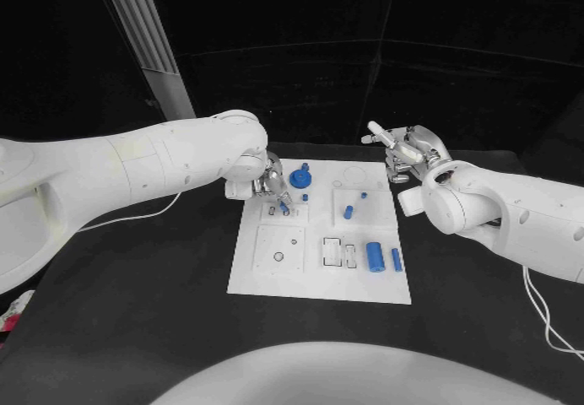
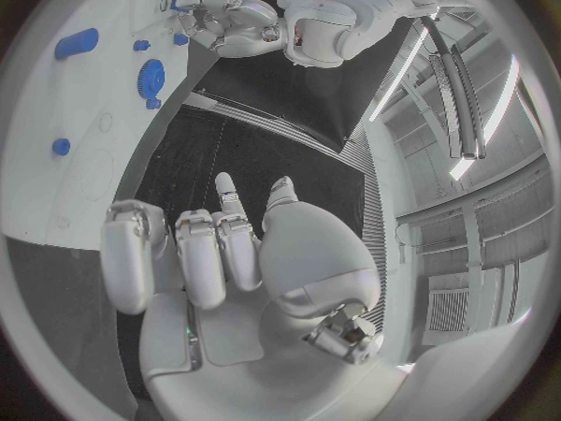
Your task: Assemble the parts on the task board
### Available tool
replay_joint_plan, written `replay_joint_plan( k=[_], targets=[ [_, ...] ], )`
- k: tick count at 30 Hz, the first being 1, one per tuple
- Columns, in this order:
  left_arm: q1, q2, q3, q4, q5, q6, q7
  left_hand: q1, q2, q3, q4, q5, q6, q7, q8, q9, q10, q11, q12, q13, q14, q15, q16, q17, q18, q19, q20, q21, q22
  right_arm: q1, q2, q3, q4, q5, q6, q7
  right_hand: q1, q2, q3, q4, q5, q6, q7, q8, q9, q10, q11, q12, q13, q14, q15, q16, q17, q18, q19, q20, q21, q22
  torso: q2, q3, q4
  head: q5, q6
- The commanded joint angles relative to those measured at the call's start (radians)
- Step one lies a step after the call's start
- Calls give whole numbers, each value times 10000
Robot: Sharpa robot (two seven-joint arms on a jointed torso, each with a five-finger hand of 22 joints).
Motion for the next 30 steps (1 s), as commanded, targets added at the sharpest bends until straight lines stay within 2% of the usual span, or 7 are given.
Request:
replay_joint_plan(
  k=[1,9,16,20,30],
  targets=[
    [5,19,2,-20,17,75,-113,-39,45,-174,56,-438,111,3,-87,-17,1057,-87,11,2629,1020,-66,30,2635,-65,1053,-56,39,2633,17,9,5,1,-9,-38,56,44,22,-56,-12,22,-16,-42,36,6,1042,-22,-4,2628,1040,-15,24,2634,112,181,-8,-34,2060,-1,-1,3,2,-2],
    [0,36,2,-25,17,83,-135,105,147,-220,48,-567,133,-15,-143,-23,1057,-100,11,2629,1020,-77,30,2635,-65,1053,-59,39,2633,17,16,5,-3,-9,-31,53,44,22,-56,-12,22,-16,-42,36,6,1042,-22,-4,2628,1040,-15,24,2634,112,181,-8,-34,2060,-1,-3,-7,12,-2],
    [-5,55,2,-23,17,62,-188,140,172,-216,39,-569,132,-18,-154,-24,1057,-104,11,2629,1020,-79,30,2635,-65,1053,-60,39,2633,17,13,5,0,-9,-31,55,44,22,-56,-12,22,-16,-42,36,6,1042,-22,-4,2628,1040,-15,24,2634,112,181,-8,-34,2060,-1,2,-4,24,-2],
    [-7,52,2,-5,-34,16,-216,371,263,-152,-72,-493,121,-29,-199,-16,1057,-113,11,2629,1020,-92,30,2635,-65,1053,-64,39,2633,17,11,5,3,-9,-32,57,44,22,-56,-12,22,-16,-42,36,6,1042,-22,-4,2628,1040,-15,24,2634,112,181,-8,-34,2060,2,1,-1,13,-2],
    [-29,34,2,47,-173,-135,-239,419,277,-138,-98,-462,119,-27,-210,-12,1057,-114,11,2629,1020,-93,30,2635,-65,1053,-65,39,2633,17,5,5,5,-9,-36,59,44,22,-56,-12,22,-16,-42,36,6,1042,-22,-4,2628,1040,-15,24,2634,112,181,-8,-34,2060,-2,-4,-5,16,-2]
  ],
)
